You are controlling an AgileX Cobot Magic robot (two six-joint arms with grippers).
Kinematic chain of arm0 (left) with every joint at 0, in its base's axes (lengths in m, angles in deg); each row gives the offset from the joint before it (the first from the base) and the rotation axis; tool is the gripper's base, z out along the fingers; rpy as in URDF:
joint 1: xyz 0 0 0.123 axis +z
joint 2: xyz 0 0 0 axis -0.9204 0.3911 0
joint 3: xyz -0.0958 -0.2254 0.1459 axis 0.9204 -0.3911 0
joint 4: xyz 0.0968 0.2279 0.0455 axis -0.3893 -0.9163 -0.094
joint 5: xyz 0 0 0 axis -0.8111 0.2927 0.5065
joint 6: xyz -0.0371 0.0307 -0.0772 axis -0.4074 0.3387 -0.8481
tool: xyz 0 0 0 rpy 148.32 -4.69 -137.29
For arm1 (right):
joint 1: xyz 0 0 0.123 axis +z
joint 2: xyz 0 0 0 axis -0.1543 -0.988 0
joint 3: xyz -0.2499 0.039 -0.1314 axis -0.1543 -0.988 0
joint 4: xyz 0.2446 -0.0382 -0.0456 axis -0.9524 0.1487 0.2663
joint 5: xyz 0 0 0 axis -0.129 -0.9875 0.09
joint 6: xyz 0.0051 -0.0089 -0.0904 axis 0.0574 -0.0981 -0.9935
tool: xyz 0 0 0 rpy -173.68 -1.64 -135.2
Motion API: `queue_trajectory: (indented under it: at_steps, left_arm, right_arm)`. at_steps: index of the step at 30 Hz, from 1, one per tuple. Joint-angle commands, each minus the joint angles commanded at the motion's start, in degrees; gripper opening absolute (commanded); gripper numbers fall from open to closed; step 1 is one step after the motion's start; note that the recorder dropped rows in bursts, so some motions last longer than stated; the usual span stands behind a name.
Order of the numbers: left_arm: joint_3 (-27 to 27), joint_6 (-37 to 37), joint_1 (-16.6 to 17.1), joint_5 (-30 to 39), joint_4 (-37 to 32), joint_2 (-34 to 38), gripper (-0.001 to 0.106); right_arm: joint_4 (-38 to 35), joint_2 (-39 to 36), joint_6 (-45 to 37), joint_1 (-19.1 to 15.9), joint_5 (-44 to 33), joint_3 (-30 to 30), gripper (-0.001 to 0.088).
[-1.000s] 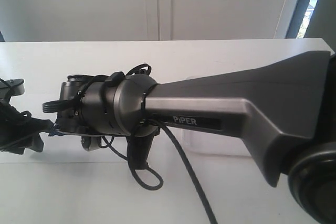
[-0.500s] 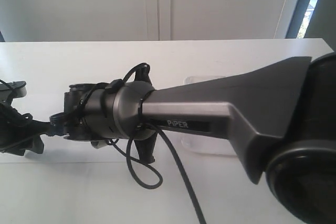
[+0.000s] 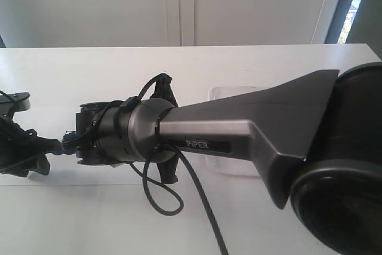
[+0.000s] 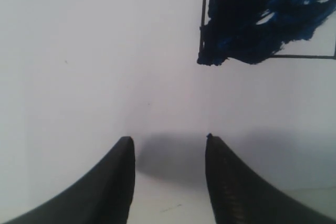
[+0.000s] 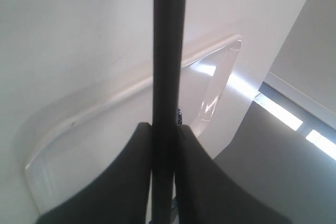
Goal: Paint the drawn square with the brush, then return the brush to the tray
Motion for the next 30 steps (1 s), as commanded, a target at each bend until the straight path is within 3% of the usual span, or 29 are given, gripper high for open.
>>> queue_trajectory:
  at_steps: [30]
  left_arm:
    - [0.0, 0.3, 0.0, 0.2, 0.0, 0.0, 0.048]
  right_arm:
    - [2.0, -2.6, 2.7, 0.0, 1.0, 3.3, 0.0]
